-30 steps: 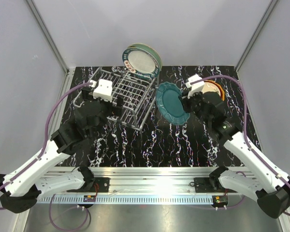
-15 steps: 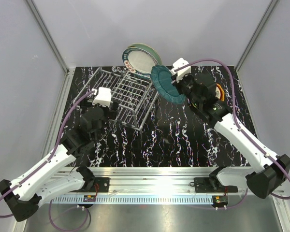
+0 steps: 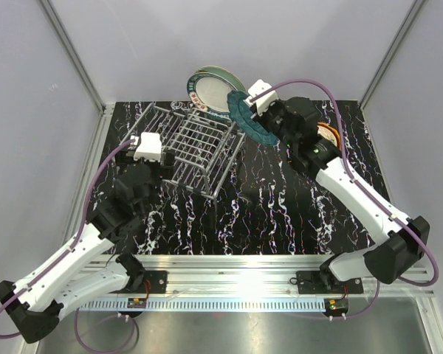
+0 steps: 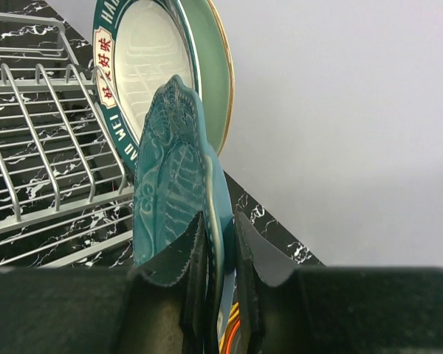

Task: Load the plates into the dish rack
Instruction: Insert the plate into the dish rack

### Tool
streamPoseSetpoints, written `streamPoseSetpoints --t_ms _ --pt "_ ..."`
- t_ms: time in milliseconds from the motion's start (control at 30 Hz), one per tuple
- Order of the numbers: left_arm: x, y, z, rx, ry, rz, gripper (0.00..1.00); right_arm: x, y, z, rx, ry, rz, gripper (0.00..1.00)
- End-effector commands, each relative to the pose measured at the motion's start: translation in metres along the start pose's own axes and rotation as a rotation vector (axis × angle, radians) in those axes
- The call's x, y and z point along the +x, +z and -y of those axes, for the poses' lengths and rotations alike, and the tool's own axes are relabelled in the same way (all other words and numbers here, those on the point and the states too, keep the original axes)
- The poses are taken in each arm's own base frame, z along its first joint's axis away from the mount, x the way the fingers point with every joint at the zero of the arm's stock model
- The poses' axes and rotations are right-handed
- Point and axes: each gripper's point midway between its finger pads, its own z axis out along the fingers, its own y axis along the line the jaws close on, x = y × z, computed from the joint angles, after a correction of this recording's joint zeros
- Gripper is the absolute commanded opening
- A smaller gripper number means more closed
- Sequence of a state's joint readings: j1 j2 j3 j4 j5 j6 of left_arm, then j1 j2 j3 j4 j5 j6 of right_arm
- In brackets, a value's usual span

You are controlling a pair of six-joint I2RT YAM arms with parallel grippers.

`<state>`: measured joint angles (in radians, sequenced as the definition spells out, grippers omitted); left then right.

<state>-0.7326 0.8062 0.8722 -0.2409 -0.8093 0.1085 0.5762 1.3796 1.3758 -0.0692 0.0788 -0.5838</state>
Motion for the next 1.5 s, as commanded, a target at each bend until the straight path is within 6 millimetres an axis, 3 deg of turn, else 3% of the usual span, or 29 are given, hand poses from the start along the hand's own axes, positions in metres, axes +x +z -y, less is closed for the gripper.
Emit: streamPoseSetpoints --t_ms 0,1467 --pt "-0.007 0.0 -0.007 -0.038 -0.04 0.038 0.99 -0.102 -0.015 0.051 0.142 -0.026 0.309 0.0" --pt "-0.005 0.001 0.0 -0.001 -0.031 0.037 0.99 -0.136 0.037 0.023 -0.012 -0.141 0.449 0.0"
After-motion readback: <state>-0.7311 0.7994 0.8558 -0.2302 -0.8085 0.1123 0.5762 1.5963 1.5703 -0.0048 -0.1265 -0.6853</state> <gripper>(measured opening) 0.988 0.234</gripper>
